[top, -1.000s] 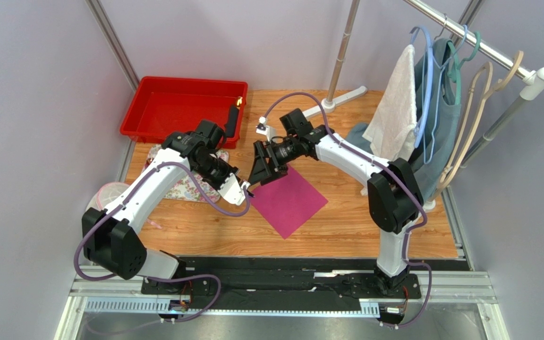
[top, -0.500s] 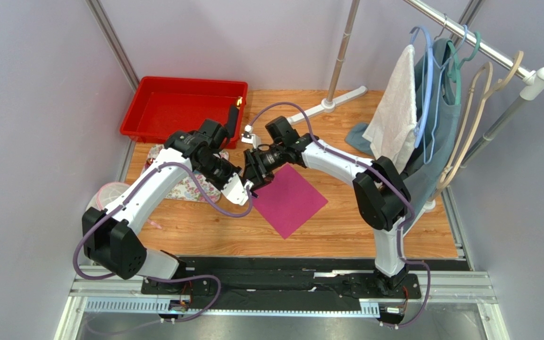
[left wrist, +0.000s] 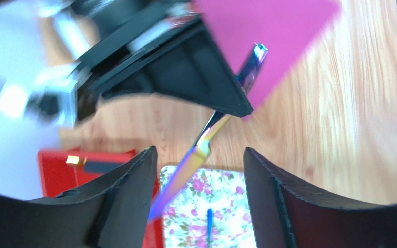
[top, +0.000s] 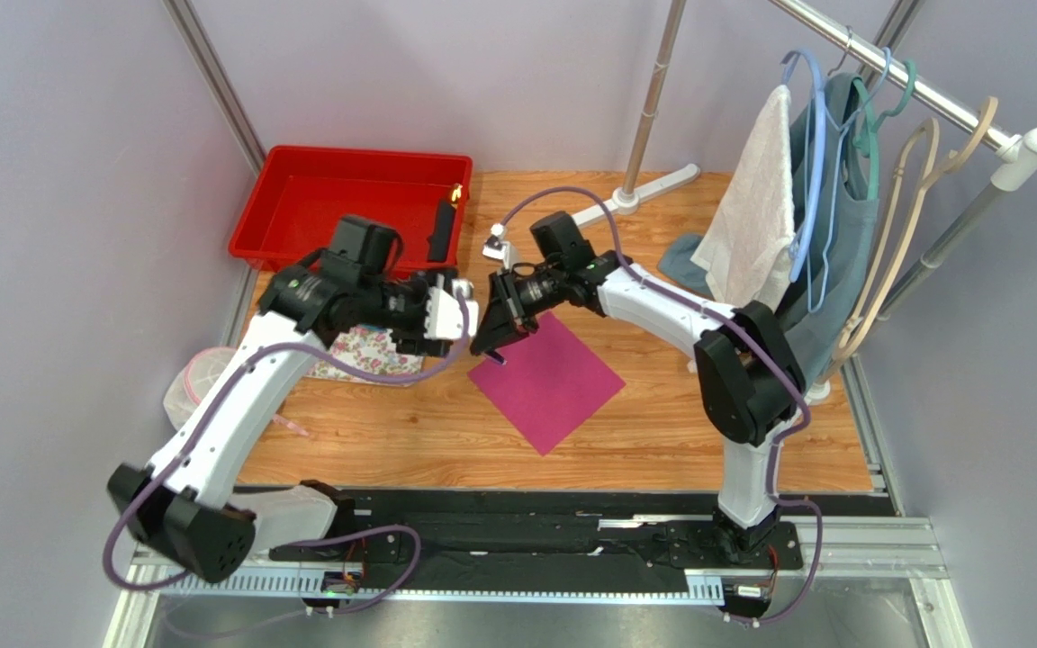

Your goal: Place the utensils on the paper napkin and roll it up

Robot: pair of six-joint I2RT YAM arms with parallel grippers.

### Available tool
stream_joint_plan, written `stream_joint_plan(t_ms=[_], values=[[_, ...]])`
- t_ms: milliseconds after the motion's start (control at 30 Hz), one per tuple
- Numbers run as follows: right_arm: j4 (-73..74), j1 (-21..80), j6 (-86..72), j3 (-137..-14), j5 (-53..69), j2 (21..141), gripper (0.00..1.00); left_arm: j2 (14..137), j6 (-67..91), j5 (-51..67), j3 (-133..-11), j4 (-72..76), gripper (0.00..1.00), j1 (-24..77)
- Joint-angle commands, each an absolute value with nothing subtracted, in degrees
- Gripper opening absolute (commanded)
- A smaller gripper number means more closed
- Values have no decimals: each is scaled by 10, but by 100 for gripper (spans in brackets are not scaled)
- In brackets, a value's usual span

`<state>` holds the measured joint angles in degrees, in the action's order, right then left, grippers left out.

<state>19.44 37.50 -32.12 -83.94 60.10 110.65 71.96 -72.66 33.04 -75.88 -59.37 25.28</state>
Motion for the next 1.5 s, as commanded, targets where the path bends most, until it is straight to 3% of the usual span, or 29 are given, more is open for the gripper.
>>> stream_joint_plan(t_ms=[0, 33, 67, 133, 200, 300, 400, 533, 633, 800, 1000, 1467], values=[[162, 345, -310, -845, 585, 1013, 0, 625, -285, 362, -747, -352, 86, 214], [164, 340, -304, -843, 579, 1003, 0, 612, -116, 315, -733, -315, 87, 213], [167, 337, -296, -841, 565, 996, 0, 590, -50, 239, -720, -292, 88, 213], [169, 331, -282, -836, 555, 973, 0, 574, 67, 235, -713, -272, 88, 206], [168, 330, -279, -831, 540, 950, 0, 542, 152, 217, -683, -241, 99, 199], [151, 330, -281, -811, 526, 919, 0, 501, 281, 195, -634, -193, 99, 175], [144, 329, -280, -795, 512, 896, 0, 478, 393, 208, -571, -106, 97, 144], [134, 330, -292, -788, 515, 875, 0, 488, 507, 268, -494, 39, 83, 127], [104, 330, -320, -776, 525, 875, 0, 504, 545, 283, -440, 152, 76, 127], [50, 330, -371, -750, 547, 876, 0, 530, 564, 280, -415, 241, 76, 128], [5, 335, -419, -743, 561, 888, 0, 557, 567, 284, -425, 254, 75, 135], [-251, 349, -600, -700, 602, 925, 0, 591, 609, 275, -440, 280, 67, 151]])
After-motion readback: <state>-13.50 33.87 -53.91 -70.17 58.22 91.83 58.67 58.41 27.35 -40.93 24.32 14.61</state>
